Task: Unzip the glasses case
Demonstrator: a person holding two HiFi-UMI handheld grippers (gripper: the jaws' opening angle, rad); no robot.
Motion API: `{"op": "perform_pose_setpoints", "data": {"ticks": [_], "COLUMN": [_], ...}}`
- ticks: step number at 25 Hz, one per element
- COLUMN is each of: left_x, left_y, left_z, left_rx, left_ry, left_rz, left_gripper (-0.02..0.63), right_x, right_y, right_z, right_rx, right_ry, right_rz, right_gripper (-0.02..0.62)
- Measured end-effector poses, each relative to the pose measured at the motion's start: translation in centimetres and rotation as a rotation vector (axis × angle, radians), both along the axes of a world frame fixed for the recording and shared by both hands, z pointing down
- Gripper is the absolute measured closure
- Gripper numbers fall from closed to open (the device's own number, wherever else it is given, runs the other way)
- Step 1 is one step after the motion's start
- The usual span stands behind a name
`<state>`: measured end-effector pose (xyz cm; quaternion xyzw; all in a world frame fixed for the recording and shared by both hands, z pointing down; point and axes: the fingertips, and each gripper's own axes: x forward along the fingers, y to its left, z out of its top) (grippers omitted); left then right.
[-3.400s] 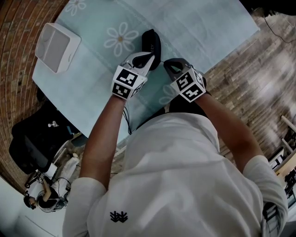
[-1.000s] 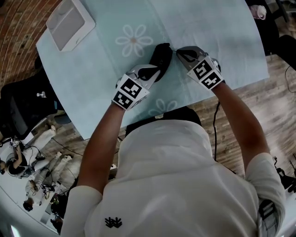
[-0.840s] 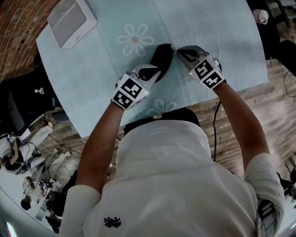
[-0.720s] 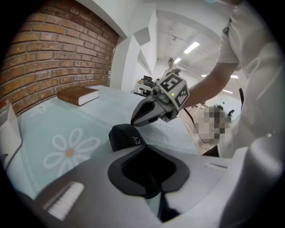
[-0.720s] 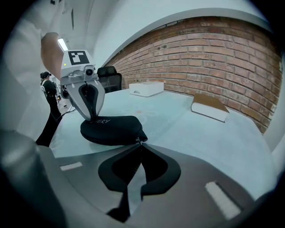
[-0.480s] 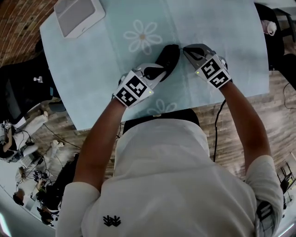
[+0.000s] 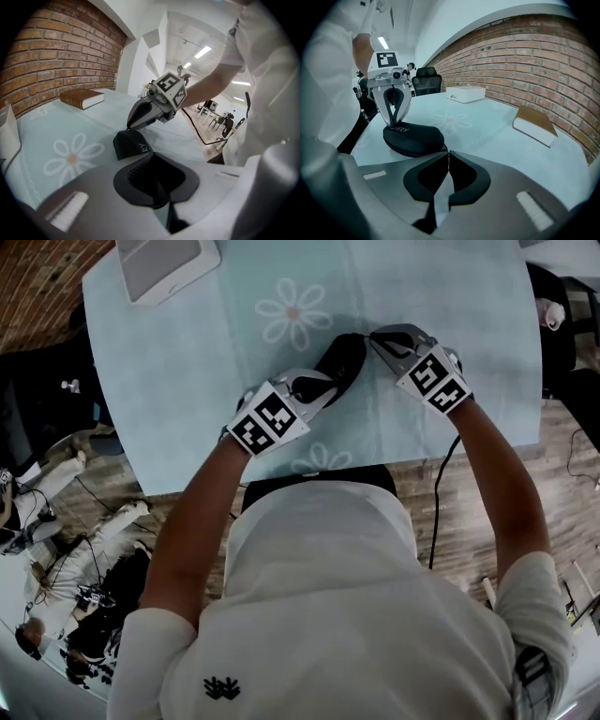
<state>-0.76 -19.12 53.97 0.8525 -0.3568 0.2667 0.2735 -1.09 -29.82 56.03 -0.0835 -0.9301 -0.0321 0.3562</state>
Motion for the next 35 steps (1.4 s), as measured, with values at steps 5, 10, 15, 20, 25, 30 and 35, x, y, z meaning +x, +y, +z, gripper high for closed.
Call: {"op": "perform_pose_setpoints", "data": {"ticks": [5,10,15,20,25,30,35], "left_x": [0.1,0.1,-0.2,-0.3,-0.3,-0.4,-0.5], "left_y": [-0.2,-0.1,-0.2,-0.2,-0.2,-0.2,-0.2], "left_z": [0.0,0.1,0.3,0.1,0.2,0.3,0.4], "left_rx": [-0.006,-0.012,-0.016,-0.017,-0.022,-0.030,-0.032], "left_ry": [-0.003,-0.001,0.007,0.008,0.004,0.010,0.012], "left_rz": [0.009,0.020,0.000,0.004,0.004,-0.004,-0.015], "left_gripper": [0.551,0.551,0.551,0.551,0.551,0.551,0.551], "right_x": [-0.8,-1.9,-2.5,-3.2,-3.8,-4.2,-4.4], "right_y": [-0.2,0.0,0.2,0.1,0.0,0.2,0.3], "right_z": [0.0,0.3,1.5,1.2,1.0,1.4,1.7], "right_rx": [-0.004,0.004,-0.004,-0.003,-0.003,0.002,0.001], "right_ry": [0.004,0.004,0.033,0.040,0.041,0.048,0.049], "right_rz": [-0.058,-0.115,-0.157,-0.194,-0.207,-0.218,-0.219], "right_gripper": [0.592,0.591,0.592,0.590,0.588,0.588,0.586]}}
